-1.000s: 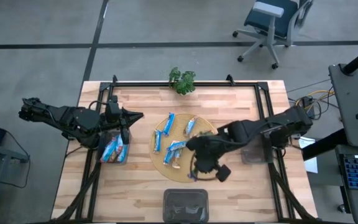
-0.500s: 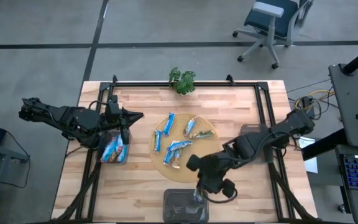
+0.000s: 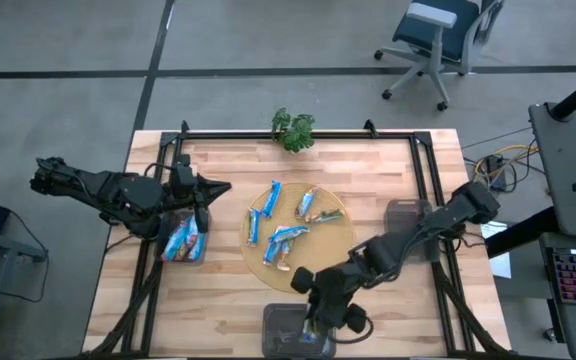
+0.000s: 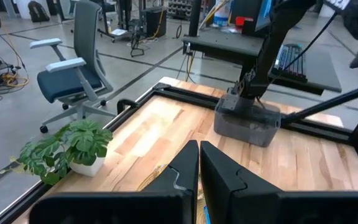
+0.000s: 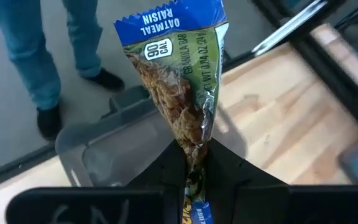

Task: Pick and place Granola Bars by type
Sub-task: Put the bottom right blue granola bar into the bottom bin

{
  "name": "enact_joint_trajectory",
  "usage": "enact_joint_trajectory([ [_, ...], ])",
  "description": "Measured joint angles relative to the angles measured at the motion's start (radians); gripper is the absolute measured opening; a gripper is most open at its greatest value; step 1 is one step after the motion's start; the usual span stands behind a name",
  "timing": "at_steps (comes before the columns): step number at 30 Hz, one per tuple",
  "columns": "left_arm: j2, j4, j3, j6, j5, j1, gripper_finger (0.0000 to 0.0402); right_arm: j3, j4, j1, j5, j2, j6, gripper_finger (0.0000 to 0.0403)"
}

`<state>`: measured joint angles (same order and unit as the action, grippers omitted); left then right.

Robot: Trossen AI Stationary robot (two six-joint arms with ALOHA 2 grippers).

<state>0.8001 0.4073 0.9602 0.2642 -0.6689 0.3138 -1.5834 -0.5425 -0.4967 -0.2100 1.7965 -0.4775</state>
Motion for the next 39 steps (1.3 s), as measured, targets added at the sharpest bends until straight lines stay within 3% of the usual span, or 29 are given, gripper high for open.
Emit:
enact_joint_trajectory([
  [18,0.002,-0.003,-0.025,0.001,0.005,0.000,0.0000,-0.074,-0.030,-0.094,0.000,0.261,-0.060,0.0033],
  [34,0.002,-0.003,-0.025,0.002,0.006,0.000,0.0000,-0.079,-0.133,-0.092,0.000,0.280,-0.034,0.0034],
  [39,0.002,-0.003,-0.025,0.002,0.007,0.000,0.0000,-0.078,-0.143,-0.092,0.000,0.280,0.012,0.0053],
])
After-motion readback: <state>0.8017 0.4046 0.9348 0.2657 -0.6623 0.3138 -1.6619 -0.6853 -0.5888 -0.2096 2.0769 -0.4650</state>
